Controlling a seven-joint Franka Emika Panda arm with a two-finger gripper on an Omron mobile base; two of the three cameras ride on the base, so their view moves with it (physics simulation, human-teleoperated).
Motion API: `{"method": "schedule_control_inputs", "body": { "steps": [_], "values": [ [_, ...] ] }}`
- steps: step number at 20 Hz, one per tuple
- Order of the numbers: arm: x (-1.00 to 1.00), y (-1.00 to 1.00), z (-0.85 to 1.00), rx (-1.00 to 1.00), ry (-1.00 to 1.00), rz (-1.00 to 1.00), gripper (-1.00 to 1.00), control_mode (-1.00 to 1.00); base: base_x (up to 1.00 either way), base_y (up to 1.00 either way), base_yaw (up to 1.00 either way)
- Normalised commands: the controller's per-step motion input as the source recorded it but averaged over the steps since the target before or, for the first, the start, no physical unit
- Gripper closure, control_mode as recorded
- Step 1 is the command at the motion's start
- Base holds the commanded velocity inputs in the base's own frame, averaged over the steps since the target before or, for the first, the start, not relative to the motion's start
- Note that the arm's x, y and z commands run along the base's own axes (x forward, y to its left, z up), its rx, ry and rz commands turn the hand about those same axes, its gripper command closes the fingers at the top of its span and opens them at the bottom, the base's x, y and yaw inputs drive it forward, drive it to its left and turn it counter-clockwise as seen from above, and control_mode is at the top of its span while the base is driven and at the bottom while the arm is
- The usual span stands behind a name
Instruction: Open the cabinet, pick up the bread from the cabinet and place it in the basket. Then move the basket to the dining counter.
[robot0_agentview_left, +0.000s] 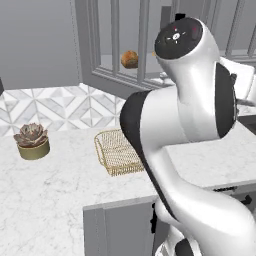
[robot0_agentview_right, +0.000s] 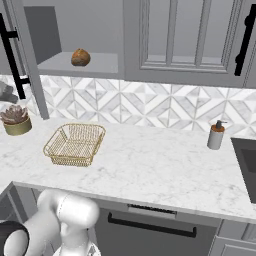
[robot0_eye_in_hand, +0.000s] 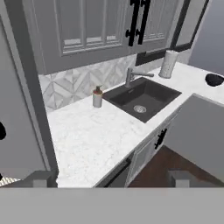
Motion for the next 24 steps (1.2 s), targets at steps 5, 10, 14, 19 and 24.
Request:
{"method": "schedule_control_inputs", "body": {
  "steps": [5,10,14,19,24],
  "values": [
    [-0.19,-1.0,-0.75,0.74,0.17,0.19,-1.0,-1.0,0.0,0.0,0.0],
    [0.49,-0.78,-0.43,0.97,0.34,0.18,-1.0,-1.0,0.0,0.0,0.0],
    [0.99,-0.12,-0.16,1.0,0.27,0.2,-1.0,-1.0,0.0,0.0,0.0],
    [1.0,0.22,-0.03,0.86,0.14,0.38,-1.0,-1.0,0.0,0.0,0.0],
    [1.0,0.72,0.06,0.41,0.0,0.3,-1.0,-1.0,0.0,0.0,0.0]
  ]
}}
